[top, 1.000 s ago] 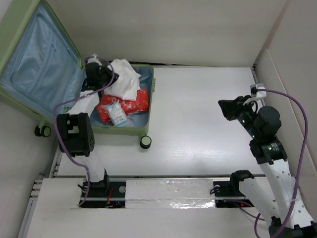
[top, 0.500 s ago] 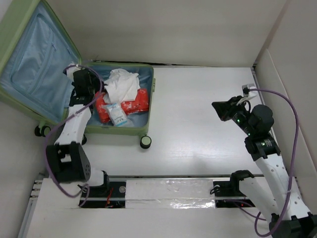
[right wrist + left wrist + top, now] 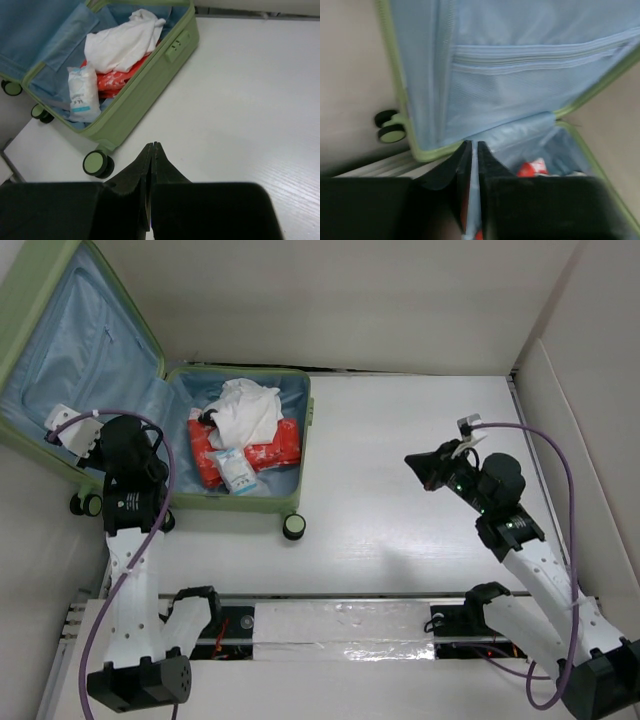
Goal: Pack the luggage
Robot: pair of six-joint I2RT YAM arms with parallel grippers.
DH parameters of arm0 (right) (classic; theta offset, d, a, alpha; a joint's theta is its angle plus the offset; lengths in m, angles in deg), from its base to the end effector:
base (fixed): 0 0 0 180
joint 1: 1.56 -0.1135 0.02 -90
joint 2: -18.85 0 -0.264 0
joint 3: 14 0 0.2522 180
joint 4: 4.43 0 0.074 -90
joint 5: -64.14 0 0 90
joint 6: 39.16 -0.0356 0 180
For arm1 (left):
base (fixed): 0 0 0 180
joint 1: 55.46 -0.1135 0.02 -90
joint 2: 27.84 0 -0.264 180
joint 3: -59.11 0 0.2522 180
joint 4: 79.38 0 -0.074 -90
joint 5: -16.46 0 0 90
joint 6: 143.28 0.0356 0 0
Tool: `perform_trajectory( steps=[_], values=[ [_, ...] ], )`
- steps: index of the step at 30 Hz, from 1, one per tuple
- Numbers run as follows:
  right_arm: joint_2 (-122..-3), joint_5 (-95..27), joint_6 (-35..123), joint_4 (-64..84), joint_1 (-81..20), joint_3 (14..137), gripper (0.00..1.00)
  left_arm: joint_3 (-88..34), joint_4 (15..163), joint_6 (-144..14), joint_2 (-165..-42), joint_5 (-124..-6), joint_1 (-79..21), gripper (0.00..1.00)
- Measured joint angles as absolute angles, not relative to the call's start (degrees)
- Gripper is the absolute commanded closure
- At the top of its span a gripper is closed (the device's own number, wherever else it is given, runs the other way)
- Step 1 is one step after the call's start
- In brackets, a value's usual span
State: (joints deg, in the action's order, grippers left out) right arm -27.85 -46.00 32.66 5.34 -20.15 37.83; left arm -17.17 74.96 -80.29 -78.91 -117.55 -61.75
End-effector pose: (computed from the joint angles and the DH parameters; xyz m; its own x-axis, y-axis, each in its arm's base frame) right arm 0.1830 0.0745 0.3195 -0.2677 0.2190 -0.9383 -0.5695 0.7495 0.3374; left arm 0.1781 0.0445 0.4255 0.3425 -0.2909 -0.8934 -0.6890 0.5687 -0.4493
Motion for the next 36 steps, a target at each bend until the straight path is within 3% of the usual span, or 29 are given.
perform_trajectory(
  steps=[1, 2, 4, 5, 11, 16, 26, 29, 34, 35, 36],
  values=[
    [-27.11, -45.65, 32.73, 5.34, -20.12, 37.83, 1.0, -17.96, 72.53, -80.16, -78.52, -119.15, -61.75, 0.78],
    [-26.26, -45.08, 32.95, 5.36, -20.23, 37.83, 1.0, -18.44, 70.43, -79.92, -78.54, -120.48, -61.75, 0.48],
    [-24.29, -43.86, 33.41, 5.39, -21.13, 37.83, 1.0, -18.9, 66.76, -79.02, -77.82, -123.5, -61.7, 0.34],
    [-23.7, -43.44, 33.65, 5.41, -21.5, 37.83, 1.0, -19.86, 64.53, -78.72, -77.62, -125.42, -61.68, 0.33],
    [-22.32, -41.46, 35.0, 6.15, -22.64, 37.83, 1.0, -28.38, 59.16, -77.99, -82.36, -136.19, -61.73, 0.32],
    [-22.02, -41.06, 35.74, 7.4, -22.64, 37.87, 1.0, -24.54, 63.05, -70.21, -85.1, -143.49, -62.27, 0.33],
    [-20.55, -41.72, 36.55, 8.14, -22.7, 37.87, 1.0, -25.24, 66.56, -60.46, -97.29, -141.05, -69.62, 0.27],
    [-20.53, -42.85, 36.71, 8.07, -22.92, 37.87, 1.0, -28.41, 66.24, -61.06, -100.83, -138.71, -72.87, 0.32],
    [-22.23, -45.54, 36.81, 7.68, -24.74, 38.11, 1.0, -34.83, 63.94, -63.31, -103.89, -137.37, -73.9, 0.52],
    [-23.02, -45.87, 36.95, 7.68, -25.17, 38.31, 1.0, -35.36, 63.92, -63.46, -103.89, -137.24, -73.79, 0.66],
    [-23.81, -46.11, 37.06, 7.66, -25.5, 38.4, 1.0, -35.71, 63.83, -63.9, -103.89, -137.18, -73.55, 0.73]
  ],
)
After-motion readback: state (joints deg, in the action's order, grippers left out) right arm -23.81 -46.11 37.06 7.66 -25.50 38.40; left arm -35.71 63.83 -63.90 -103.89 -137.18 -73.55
